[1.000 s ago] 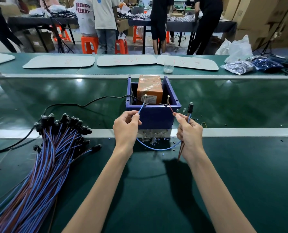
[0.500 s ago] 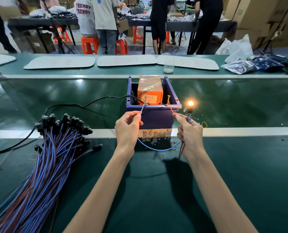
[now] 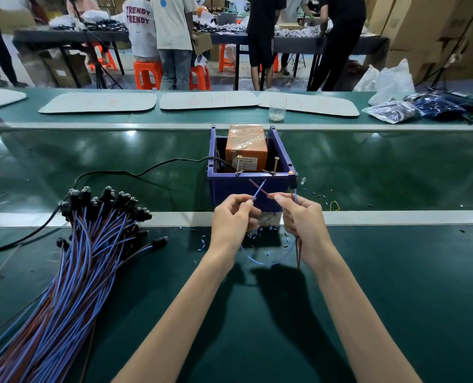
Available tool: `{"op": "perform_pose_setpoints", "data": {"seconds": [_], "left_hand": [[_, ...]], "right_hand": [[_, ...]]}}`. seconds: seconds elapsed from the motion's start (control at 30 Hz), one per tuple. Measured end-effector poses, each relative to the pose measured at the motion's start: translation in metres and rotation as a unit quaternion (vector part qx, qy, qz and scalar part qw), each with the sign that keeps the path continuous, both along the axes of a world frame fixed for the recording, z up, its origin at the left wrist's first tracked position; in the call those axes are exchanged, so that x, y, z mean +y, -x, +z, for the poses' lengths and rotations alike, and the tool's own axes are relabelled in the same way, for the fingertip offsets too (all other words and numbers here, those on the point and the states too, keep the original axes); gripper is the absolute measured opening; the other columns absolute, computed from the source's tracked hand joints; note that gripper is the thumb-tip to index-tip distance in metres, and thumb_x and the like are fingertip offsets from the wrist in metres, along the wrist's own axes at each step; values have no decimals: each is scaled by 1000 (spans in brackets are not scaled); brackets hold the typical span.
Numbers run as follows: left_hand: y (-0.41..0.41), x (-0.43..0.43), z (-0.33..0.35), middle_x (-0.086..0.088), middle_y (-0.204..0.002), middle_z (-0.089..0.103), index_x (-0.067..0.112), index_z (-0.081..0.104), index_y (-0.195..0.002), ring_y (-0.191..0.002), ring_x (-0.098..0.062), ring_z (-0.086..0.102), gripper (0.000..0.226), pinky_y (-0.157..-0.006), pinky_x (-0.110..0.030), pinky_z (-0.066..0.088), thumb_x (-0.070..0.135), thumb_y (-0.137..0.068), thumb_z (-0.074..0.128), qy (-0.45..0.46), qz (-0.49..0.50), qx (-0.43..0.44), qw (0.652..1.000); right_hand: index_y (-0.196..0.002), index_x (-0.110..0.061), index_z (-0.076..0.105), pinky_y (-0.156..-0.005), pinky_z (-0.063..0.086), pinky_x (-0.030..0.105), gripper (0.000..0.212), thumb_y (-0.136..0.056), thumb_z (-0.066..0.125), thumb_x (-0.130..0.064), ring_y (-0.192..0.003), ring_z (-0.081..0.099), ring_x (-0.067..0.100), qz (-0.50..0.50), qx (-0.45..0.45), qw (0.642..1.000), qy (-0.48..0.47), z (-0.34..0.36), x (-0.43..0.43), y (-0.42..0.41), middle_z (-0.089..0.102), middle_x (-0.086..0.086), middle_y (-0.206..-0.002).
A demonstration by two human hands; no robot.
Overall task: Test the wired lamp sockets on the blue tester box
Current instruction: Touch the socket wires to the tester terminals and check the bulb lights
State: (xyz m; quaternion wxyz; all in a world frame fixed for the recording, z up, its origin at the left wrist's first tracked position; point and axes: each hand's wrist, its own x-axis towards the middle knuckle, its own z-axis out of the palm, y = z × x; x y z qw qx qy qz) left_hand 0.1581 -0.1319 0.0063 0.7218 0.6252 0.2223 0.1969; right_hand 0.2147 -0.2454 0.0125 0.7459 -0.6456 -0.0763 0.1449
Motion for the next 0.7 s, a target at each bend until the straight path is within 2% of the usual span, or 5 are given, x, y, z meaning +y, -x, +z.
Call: {"op": "perform_pose_setpoints", "data": {"seconds": [0.2, 0.37, 0.57, 0.63, 0.7], "left_hand": [[1, -14, 1, -1, -82, 75, 9, 63, -94, -72, -12, 70, 22, -63, -19, 53, 19, -101, 45, 124, -31, -44, 991], [3, -8, -1, -3, -77, 74, 15, 49, -84, -56, -9, 65, 20, -62, -21, 49, 17, -101, 39, 171, -42, 10, 984], [13, 9, 10, -3, -79, 75, 17, 59, -59, -61, -13, 67, 38, -67, -21, 52, 30, -94, 49, 4, -273, 99, 957], [19, 19, 13, -2, -90, 76, 21, 71, -68, -81, -12, 71, 37, -81, -25, 48, 41, -93, 51, -97, -354, 122, 922], [25, 32, 15, 4, -95, 75, 19, 72, -87, -91, -9, 70, 32, -83, -24, 47, 46, -91, 56, -175, -378, 157, 895]], "right_hand": [[-87, -10, 72, -45, 35, 9, 27, -99, 50, -18, -45, 45, 2, 102, -79, 985, 112, 10, 1, 6, 53, -7, -54], [-69, -34, 72, -66, 38, 14, 46, -102, 41, -30, -59, 52, -8, 157, -107, 947, 259, 25, -22, -6, 66, -2, -81], [-91, -17, 69, -44, 38, 14, 34, -101, 44, -37, -45, 55, 11, 48, -47, 937, 342, 40, -80, -31, 68, 7, -67], [-98, -14, 71, -60, 49, 21, 28, -100, 48, -30, -63, 66, 19, -17, -50, 925, 376, 41, -100, -38, 71, 14, -85], [-108, -9, 71, -85, 46, 35, 26, -98, 50, -21, -95, 61, 32, -129, -116, 855, 489, 40, -113, -43, 64, 19, -113]]}}
